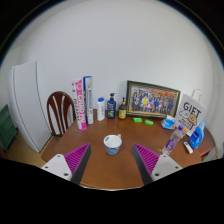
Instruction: Pour water
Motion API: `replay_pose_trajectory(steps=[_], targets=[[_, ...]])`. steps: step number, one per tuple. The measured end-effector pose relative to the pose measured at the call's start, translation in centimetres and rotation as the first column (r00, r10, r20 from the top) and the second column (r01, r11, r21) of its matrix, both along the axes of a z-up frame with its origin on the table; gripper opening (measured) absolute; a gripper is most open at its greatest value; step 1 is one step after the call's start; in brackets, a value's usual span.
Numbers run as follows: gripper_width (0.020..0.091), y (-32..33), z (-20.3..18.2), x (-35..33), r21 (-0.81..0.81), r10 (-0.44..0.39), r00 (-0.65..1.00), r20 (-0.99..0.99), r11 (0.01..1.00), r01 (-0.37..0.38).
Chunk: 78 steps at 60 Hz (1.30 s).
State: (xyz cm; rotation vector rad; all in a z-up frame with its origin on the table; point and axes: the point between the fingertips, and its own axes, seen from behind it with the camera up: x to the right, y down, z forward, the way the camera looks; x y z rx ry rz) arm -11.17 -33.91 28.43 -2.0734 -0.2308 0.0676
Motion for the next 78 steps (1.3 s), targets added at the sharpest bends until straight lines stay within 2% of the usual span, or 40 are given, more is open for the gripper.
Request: replay_pose_trajectory(steps=[12, 29, 44, 61, 64, 71, 78], targets=[[0.0855, 0.8, -1.5, 6.6, 0.004, -0.122, 0.992, -0.005, 0.992, 0.122], [0.0858, 3.6, -7.2, 21.7, 0.023, -0.268, 0.963, 0.022, 0.963, 0.267], [0.0859, 12.1, -12.9, 31.1, 0.105, -0.245, 0.967, 0.068, 0.966, 0.238], [0.0829, 22.7, -19.9, 35.3, 0.089, -0.203, 0.979, 0.011, 0.975, 0.201], [0.0776, 23.8, -20.7, 35.1, 0.085, -0.182, 0.983, -0.006, 0.980, 0.182], [0.0528, 25.5, -21.2, 35.7, 0.127, -0.182, 0.983, 0.004, 0.975, 0.180], [0.0436, 25.8, -21.1, 35.7, 0.151, -0.199, 0.979, -0.046, 0.967, 0.204]])
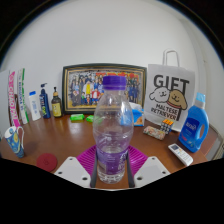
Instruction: Pour water
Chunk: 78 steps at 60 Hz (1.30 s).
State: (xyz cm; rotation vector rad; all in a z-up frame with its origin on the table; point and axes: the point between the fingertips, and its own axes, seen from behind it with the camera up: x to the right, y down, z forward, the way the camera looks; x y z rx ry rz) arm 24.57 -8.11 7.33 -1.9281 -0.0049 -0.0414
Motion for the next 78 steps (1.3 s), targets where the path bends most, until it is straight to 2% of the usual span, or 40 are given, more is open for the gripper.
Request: replay_pose_trajectory(steps=[7, 15, 25, 36, 46, 56, 64, 72, 78], targets=[[0.0365, 0.0, 0.1, -0.1, 0.003, 0.003, 1.000, 0.022, 1.000, -0.003], [0.0364, 0.1, 1.2, -0.2, -0.006, -0.017, 0.997, 0.069, 1.000, 0.017], [0.0363, 0.1, 6.7, -0.9, 0.041, -0.042, 0.971, 0.237, 0.999, 0.033], [0.0361, -0.5, 14.3, -4.8, 0.082, -0.036, 0.849, 0.527, 0.997, -0.009], [0.0362, -1.1, 18.3, -10.5, 0.068, 0.003, 0.608, 0.794, 0.993, -0.094], [0.0363, -1.6, 18.3, -17.1, -0.021, 0.068, 0.242, 0.968, 0.981, -0.192], [0.0361, -1.6, 15.7, -20.8, -0.130, 0.127, -0.029, 0.992, 0.968, -0.213], [0.0360, -1.2, 13.5, -22.9, -0.208, 0.139, -0.301, 0.944, 0.955, -0.213], [0.0362, -0.8, 12.4, -23.9, -0.252, 0.145, -0.421, 0.896, 0.944, -0.211]])
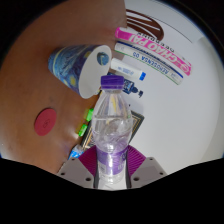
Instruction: Pour water
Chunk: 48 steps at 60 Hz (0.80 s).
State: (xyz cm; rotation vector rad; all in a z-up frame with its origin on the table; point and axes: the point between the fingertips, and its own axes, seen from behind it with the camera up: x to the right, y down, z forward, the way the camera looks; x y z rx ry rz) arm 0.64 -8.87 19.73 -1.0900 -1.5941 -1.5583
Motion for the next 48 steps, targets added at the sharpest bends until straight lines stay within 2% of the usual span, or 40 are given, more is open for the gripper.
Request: replay_pose_trajectory(steps=[6, 12, 22, 28, 35, 43, 48], targets=[[0.0362, 0.1, -0.6, 0.0, -0.023, -0.029, 0.999, 0.014, 0.999, 0.029], [0.0363, -0.1, -0.3, -0.4, -0.036, -0.026, 0.999, -0.023, 0.999, 0.025], [0.0362, -1.2, 1.5, 0.2, -0.069, -0.097, 0.914, -0.394, 0.995, 0.075], [0.0361, -1.7, 2.3, 0.0, -0.109, -0.143, 0.727, -0.671, 0.990, 0.094], [0.0361, -2.1, 1.8, -0.1, -0.183, -0.204, 0.402, -0.893, 0.979, 0.089], [0.0361, -1.6, -0.9, 0.5, -0.282, -0.282, 0.009, -0.959, 0.958, 0.047], [0.0362, -1.2, -3.1, 0.9, -0.306, -0.300, -0.149, -0.942, 0.952, 0.016]])
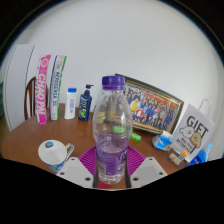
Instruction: Pour water
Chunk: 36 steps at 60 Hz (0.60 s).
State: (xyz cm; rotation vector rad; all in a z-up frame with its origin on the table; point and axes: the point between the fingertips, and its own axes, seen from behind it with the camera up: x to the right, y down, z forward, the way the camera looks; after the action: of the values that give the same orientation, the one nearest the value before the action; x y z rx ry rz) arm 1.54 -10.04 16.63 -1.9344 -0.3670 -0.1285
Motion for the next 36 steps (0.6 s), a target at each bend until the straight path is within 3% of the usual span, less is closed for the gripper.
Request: replay_pose_trajectory(steps=[14, 27, 36], targets=[[0.0364, 1.6, -6.2, 0.1, -0.042, 0.034, 0.979, -0.202, 0.998, -0.043], [0.0372, 1.7, -9.2, -0.4, -0.026, 0.057, 0.964, -0.261, 0.998, -0.066], [0.0460, 1.1, -9.1, -0.2, -0.004, 0.064, 0.964, -0.256, 0.998, -0.067]])
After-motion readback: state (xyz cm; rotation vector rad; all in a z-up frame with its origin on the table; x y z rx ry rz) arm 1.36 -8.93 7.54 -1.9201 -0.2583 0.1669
